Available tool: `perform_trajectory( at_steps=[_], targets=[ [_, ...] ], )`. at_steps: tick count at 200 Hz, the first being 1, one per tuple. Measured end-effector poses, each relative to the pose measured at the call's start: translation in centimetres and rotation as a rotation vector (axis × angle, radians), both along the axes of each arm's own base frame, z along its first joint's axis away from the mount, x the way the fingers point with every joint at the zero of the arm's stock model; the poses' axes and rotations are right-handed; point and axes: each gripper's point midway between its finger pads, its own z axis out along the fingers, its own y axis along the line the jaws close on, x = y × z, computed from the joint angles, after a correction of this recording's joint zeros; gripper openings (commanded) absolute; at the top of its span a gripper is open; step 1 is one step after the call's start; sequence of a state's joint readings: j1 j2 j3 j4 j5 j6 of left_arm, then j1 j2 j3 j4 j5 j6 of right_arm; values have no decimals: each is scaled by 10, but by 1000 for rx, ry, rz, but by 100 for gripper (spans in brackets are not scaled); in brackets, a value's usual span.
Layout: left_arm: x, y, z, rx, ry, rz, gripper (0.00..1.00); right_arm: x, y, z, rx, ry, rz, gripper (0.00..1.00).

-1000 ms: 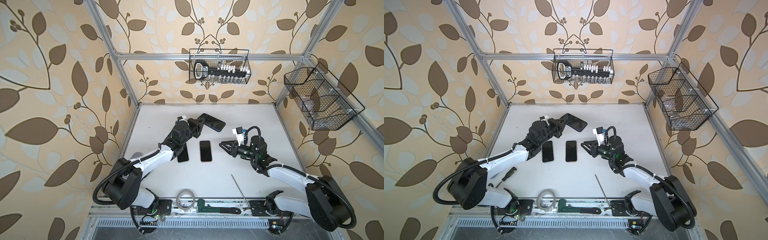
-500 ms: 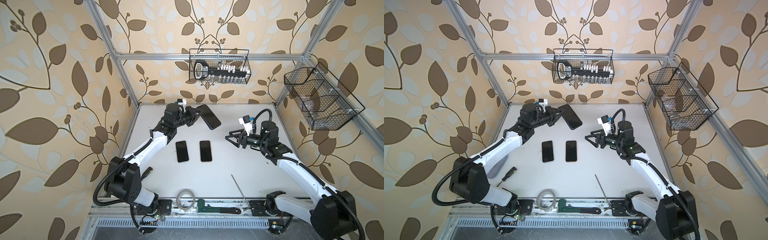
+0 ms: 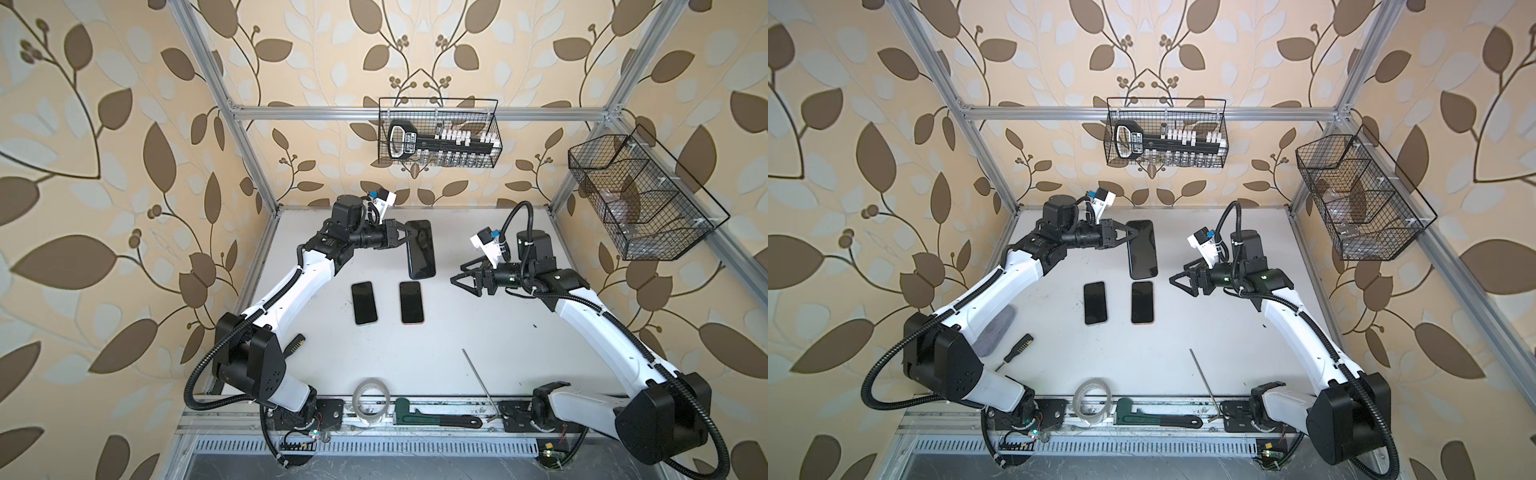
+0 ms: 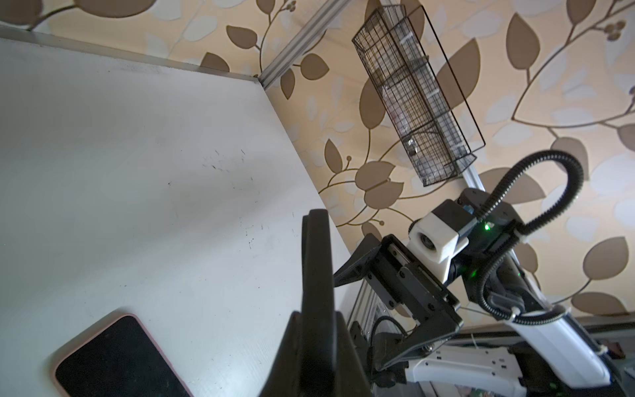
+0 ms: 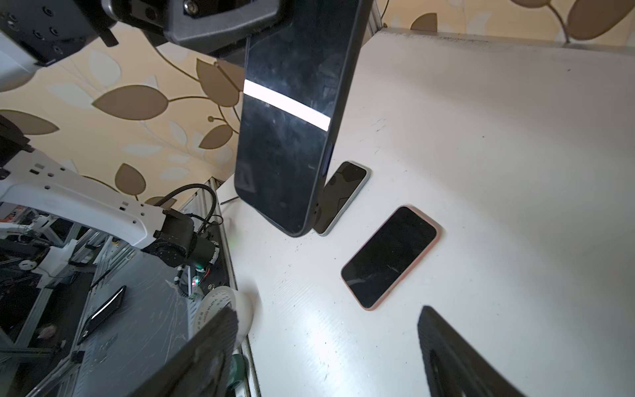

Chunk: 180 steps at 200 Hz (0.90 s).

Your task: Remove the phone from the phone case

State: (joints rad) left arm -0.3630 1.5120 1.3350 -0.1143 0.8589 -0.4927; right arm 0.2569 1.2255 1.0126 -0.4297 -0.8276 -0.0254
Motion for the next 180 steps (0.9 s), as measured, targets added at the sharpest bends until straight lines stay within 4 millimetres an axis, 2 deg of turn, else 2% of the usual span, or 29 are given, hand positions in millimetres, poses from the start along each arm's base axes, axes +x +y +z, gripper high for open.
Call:
perform_trajectory(
  at_steps=[59, 99, 139, 180],
  targets=[
    [-12, -7, -9, 27, -67, -138, 0, -17, 29, -9, -63, -11, 149, 72],
    [-18, -8, -8, 26, -85, -174, 0, -19, 40, -18, -89, -12, 204, 58],
    [-18, -9, -7, 22, -93, -176, 0, -22, 47, -33, -109, 18, 240, 50],
    [-19, -10, -3, 6, -104, -190, 0, -21, 49, -34, -107, 23, 246, 48]
  ],
)
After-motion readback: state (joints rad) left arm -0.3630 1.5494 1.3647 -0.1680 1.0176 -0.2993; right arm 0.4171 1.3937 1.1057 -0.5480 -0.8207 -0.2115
